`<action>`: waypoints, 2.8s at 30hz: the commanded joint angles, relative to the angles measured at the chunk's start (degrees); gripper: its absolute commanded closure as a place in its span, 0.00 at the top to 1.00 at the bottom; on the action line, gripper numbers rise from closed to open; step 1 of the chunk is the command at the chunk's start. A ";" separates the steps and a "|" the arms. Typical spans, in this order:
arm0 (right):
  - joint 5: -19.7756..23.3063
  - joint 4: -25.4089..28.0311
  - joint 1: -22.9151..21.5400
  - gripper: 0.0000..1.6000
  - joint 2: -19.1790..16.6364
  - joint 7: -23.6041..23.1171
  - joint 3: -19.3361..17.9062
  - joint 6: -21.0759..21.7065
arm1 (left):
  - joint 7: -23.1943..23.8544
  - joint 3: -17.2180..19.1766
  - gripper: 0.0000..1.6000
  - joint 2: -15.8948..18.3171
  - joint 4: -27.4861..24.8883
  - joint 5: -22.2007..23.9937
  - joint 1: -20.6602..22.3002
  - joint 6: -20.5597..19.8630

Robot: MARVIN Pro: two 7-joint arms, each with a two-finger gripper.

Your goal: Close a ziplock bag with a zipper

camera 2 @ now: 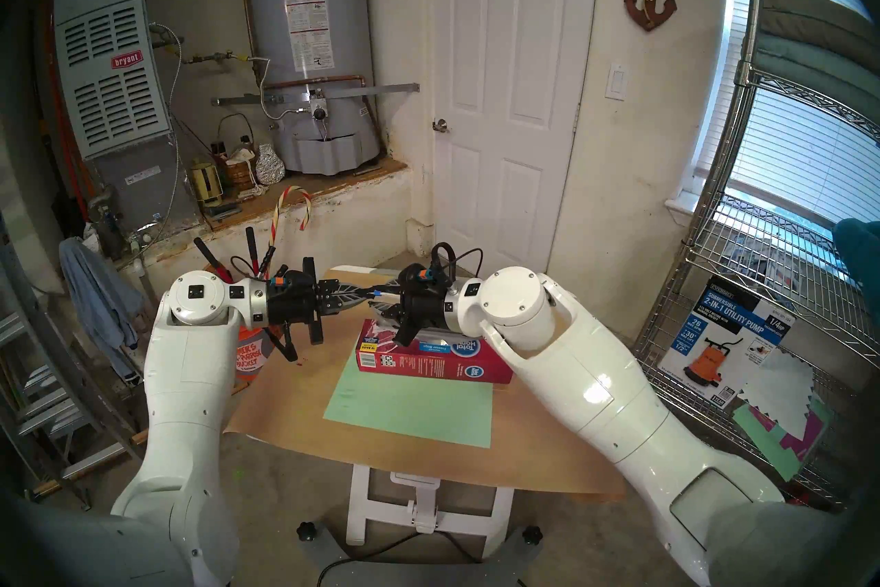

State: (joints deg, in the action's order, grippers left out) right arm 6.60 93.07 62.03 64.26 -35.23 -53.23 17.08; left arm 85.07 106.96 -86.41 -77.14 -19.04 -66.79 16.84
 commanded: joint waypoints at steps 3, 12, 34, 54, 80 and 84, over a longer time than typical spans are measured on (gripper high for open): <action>-0.25 0.57 -0.74 0.49 0.97 0.37 0.37 0.15 | -0.07 0.29 0.00 0.35 -0.01 0.86 1.41 0.18; -0.45 -0.01 -0.76 0.48 1.17 1.06 0.76 -0.15 | -0.07 0.55 0.00 0.44 0.06 1.02 1.39 0.31; -0.81 0.10 0.33 0.43 2.18 4.62 1.37 -0.39 | -0.07 0.41 0.00 0.52 0.15 1.79 1.53 0.18; -0.64 0.04 0.21 0.17 2.03 5.44 1.68 -0.50 | -0.07 0.06 0.00 0.75 -0.23 2.04 1.19 -0.08; -2.49 -0.80 2.03 0.00 0.30 7.91 0.54 -4.97 | -0.07 1.34 0.00 0.83 -2.09 3.85 0.18 -0.85; -2.65 -1.20 1.97 0.00 -0.24 7.64 0.30 -5.38 | -0.07 1.21 0.00 0.83 -2.77 4.04 -0.40 -1.37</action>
State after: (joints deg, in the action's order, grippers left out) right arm 3.96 92.42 64.41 64.94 -27.63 -52.00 12.39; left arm 85.10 108.05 -85.90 -77.43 -16.89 -67.48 16.09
